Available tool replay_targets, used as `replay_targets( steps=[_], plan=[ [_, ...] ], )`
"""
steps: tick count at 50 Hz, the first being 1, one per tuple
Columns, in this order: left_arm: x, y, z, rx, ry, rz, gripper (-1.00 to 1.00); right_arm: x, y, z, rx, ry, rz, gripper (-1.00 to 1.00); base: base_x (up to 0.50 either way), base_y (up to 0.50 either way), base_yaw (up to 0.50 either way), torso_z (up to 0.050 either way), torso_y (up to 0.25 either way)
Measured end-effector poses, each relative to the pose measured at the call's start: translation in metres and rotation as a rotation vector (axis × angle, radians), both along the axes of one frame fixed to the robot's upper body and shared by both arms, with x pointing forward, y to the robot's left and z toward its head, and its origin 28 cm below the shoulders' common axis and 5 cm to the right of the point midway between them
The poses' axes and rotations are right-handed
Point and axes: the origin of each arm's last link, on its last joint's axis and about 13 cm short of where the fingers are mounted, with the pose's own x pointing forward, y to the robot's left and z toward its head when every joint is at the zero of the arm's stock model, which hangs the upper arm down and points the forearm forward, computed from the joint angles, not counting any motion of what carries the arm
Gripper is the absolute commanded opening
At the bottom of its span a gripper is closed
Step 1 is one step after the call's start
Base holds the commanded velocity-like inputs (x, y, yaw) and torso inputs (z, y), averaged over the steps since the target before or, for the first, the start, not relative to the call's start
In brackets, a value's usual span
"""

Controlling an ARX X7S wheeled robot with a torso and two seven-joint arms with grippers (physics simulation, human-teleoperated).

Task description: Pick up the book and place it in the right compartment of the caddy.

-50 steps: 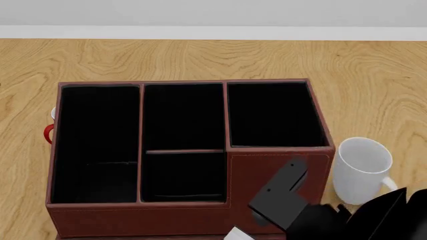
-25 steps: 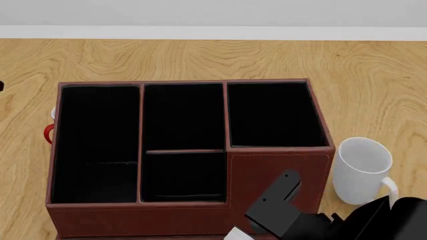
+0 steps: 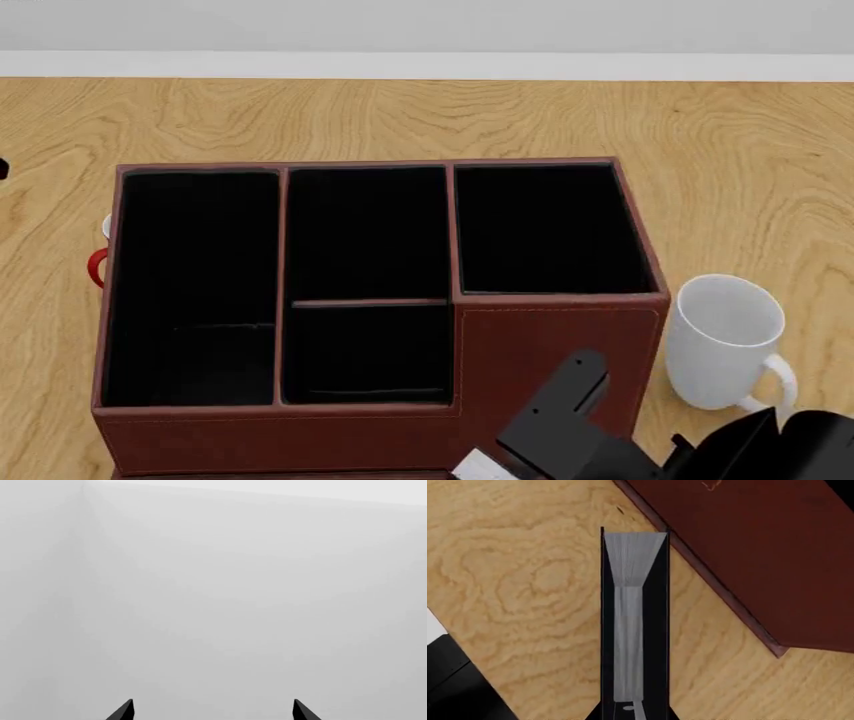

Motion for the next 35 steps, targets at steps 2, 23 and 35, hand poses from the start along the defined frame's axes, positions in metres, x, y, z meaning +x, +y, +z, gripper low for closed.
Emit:
replay_targets(
  steps=[2,23,35],
  plan=[
    [0.0,0.0,0.0,0.0,0.0,0.0,1.0,-0.001,0.0,0.0,0.001,0.002,0.001,-1.0,0.0,0.0,0.0,0.0,0.0],
    [-0.001,-0.001,0.0,-0.004,-0.007,-0.005,1.0,-0.017,0.005,0.028,0.056,-0.025,0.077,-1.0,0.0,0.0,0.0,0.0,0.0],
    [-0.002,-0.001,0.0,-0.006,-0.01,-0.005,1.0,-0.026,0.007,0.05,0.085,-0.076,0.135,-1.0,0.0,0.0,0.0,0.0,0.001]
  ],
)
